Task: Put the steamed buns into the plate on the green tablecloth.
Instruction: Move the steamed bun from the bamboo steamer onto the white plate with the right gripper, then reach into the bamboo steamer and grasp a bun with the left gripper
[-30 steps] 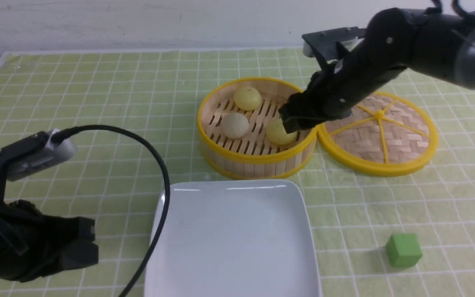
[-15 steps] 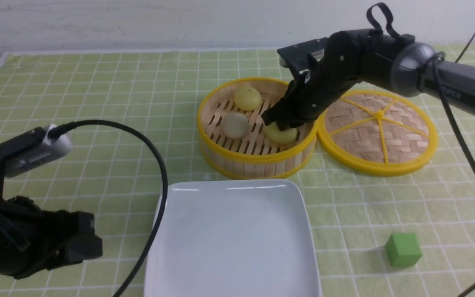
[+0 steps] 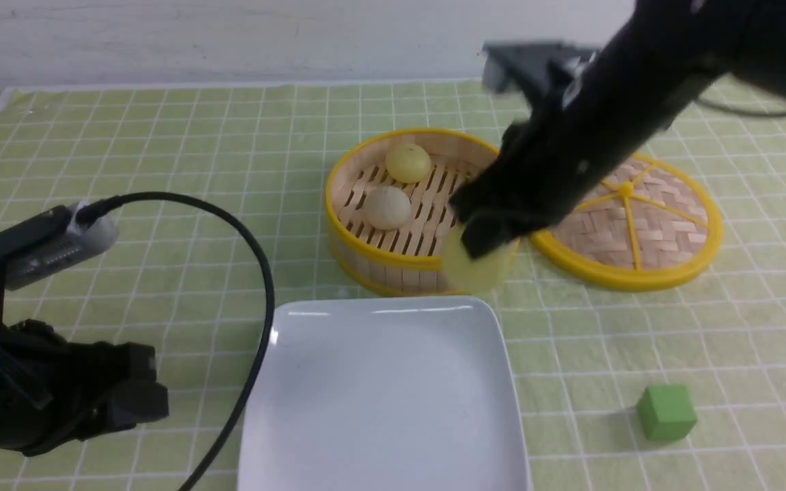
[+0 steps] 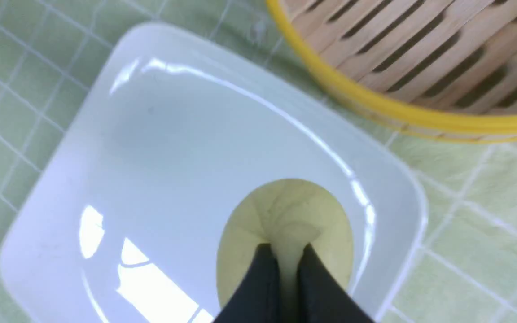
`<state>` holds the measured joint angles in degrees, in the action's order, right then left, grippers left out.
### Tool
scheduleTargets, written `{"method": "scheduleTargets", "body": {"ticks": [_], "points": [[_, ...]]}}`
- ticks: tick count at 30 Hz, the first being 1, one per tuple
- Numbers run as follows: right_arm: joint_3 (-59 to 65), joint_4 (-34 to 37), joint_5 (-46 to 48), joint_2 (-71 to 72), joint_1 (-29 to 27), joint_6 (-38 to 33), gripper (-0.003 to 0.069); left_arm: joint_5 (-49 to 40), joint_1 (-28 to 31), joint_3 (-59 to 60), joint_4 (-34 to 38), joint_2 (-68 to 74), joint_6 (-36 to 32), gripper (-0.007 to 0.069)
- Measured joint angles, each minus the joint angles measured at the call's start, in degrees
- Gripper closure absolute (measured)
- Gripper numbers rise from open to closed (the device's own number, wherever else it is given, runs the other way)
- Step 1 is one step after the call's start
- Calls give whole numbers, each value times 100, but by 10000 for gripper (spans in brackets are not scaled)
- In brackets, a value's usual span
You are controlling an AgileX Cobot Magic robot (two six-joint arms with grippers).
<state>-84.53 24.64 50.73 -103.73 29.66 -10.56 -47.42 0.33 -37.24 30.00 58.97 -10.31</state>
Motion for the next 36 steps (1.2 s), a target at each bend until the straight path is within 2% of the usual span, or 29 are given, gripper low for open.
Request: {"method": "scheduleTargets", "body": {"ticks": [2, 6, 7, 9, 12, 13, 15, 19, 21, 25, 27, 28, 29, 31, 35, 36], "points": [[729, 27, -894, -216, 276, -117, 632, 21, 0, 0, -13, 0, 0, 384], [1276, 68, -1787, -573, 469, -131, 596, 53, 0, 0, -19, 0, 11, 384], [1310, 96, -1911, -622, 493, -140, 576, 61, 0, 0, -19, 0, 11, 384], [1315, 166, -2172, -724, 507, -159, 470, 96, 0, 0, -19, 0, 16, 384], [1300, 148, -2114, -734, 507, -159, 305, 166, 0, 0, -19, 0, 16, 384], [1281, 120, -2043, -710, 501, -159, 274, 173, 0, 0, -19, 0, 16, 384], [1106, -63, -1562, -593, 451, -159, 167, 177, 0, 0, -19, 0, 16, 384], [675, -313, -778, -263, 324, -159, 109, 230, 0, 0, -19, 0, 16, 384], [247, -473, -137, 173, 182, -144, 140, 242, 0, 0, -19, 0, 16, 384], [-213, -749, 602, 864, 12, -52, 295, 256, 0, 0, -19, 0, 16, 384], [-288, -1018, 1135, 1307, -48, 84, 460, 312, 0, 0, -19, 0, 16, 384], [-288, -1046, 1185, 1389, -47, 98, 475, 321, 0, 0, -19, 0, 16, 384], [-258, -1252, 1515, 1638, -61, 229, 574, 368, 0, 0, -19, 0, 16, 386], [-119, -1513, 1822, 2035, -61, 423, 655, 411, 0, 0, -19, 0, 16, 403], [696, -1932, 2011, 3131, -66, 762, 672, 282, 0, -311, -198, 211, 16, 512], [696, -1932, 2017, 3185, -66, 762, 672, 266, 0, -351, -198, 236, 22, 519]]}}
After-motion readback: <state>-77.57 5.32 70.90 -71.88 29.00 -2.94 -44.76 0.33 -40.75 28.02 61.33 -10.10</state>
